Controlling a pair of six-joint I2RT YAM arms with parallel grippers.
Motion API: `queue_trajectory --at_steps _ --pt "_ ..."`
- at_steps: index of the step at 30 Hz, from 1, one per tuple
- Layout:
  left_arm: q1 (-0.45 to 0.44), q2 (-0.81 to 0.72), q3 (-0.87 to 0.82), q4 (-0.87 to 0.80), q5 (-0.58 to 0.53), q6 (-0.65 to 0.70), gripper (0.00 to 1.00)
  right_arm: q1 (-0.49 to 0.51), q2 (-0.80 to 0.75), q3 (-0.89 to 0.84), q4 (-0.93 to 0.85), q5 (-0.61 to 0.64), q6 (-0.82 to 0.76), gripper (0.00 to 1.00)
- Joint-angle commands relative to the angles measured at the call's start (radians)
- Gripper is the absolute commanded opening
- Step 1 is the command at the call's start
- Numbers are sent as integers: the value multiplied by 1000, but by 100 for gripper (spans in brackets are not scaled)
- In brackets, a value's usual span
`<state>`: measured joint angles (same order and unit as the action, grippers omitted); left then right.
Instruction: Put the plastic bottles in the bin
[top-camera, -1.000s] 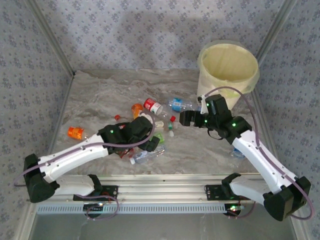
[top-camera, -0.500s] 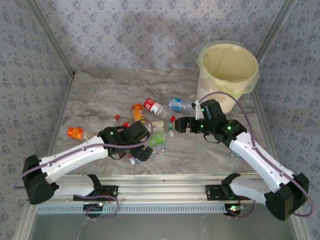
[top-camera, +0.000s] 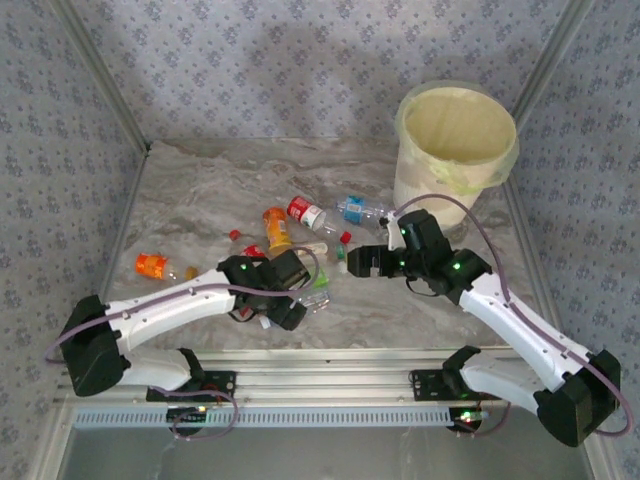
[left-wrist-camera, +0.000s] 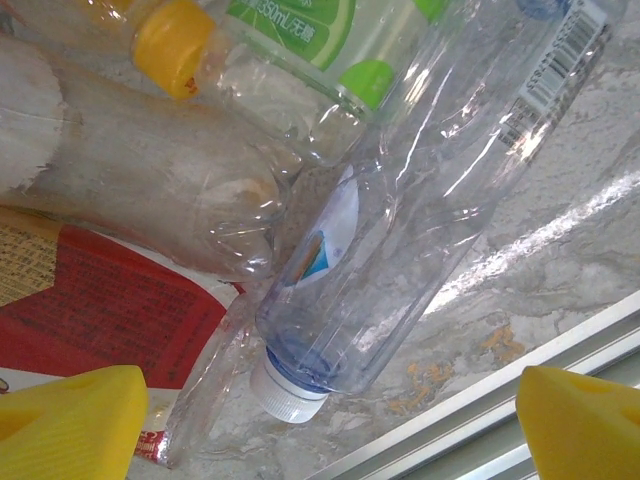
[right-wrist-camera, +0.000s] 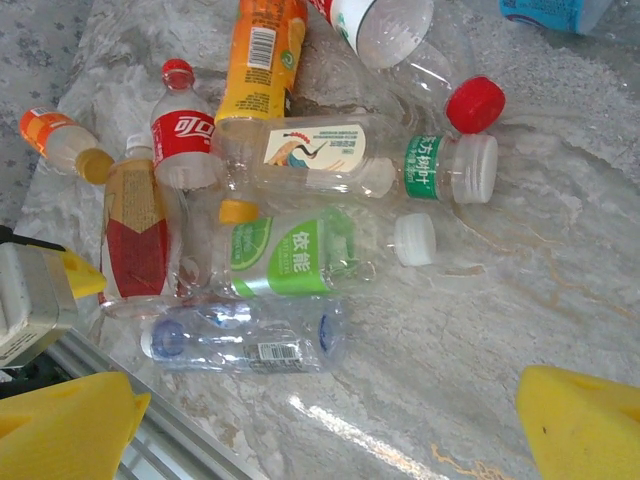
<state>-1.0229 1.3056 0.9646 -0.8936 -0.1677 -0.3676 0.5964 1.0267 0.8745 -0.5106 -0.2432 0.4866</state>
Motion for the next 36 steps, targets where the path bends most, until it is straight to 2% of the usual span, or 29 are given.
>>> queue_trajectory --at_steps 1,6,14,22,36 --pt "-8 31 13 0 42 8 94 8 -29 -19 6 16 16 100" --pt "-8 99 34 11 49 26 88 8 -59 -47 13 19 31 100" --pt "-3 219 74 16 70 42 86 9 -94 -72 -27 32 36 100" --pt "3 273 88 13 105 53 83 8 -103 -96 -15 34 47 100" --pt "-17 305 53 32 138 -7 81 6 -82 -99 3 30 45 100"
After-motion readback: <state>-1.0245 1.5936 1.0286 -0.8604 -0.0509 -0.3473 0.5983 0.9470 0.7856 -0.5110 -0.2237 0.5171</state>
